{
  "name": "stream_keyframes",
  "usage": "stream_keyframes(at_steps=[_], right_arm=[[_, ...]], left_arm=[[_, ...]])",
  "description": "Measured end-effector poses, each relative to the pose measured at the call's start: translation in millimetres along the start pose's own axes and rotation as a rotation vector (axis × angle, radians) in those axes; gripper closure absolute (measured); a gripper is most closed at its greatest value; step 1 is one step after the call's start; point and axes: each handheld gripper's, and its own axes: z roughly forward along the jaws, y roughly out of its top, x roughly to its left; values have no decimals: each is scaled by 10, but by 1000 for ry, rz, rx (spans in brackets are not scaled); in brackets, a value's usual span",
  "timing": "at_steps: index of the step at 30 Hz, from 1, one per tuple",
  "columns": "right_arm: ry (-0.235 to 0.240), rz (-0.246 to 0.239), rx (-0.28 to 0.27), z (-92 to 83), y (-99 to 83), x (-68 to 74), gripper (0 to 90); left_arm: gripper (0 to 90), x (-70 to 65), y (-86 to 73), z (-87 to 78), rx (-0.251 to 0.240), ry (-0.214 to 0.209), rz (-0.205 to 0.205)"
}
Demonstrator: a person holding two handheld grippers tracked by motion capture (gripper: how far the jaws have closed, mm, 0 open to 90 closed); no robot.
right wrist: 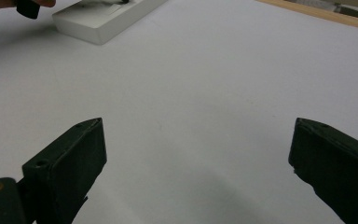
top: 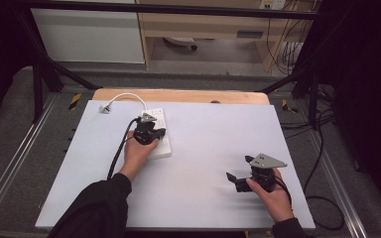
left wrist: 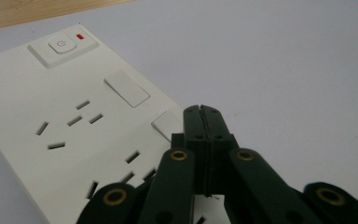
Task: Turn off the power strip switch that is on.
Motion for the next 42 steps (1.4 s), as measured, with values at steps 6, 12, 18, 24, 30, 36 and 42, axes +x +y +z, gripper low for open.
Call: stream_keyframes(at_steps=[6,12,18,24,30,36,42], right_arm=[[0,0,1,2,0,0,46],[0,1,2,3,0,1,46],[0,-1,2,3,0,2,45],[2,1,4,6,-1,5,46],[2,-10,13,16,-1,14,45],[3,-9,14,18,-1,13,45],[2,-3,9,13,-1,11,45]], left_arm=[[900,0,4,-15,9,6,8],[900,7,13,-27,0,4,4],[900,15,16,-39,-9,0,-1],[866,1,24,-56,-9,-2,1],[803,-14,37,-89,-11,2,9],[759,-7,42,-105,-13,6,5],[680,-9,47,-107,-18,15,-3]])
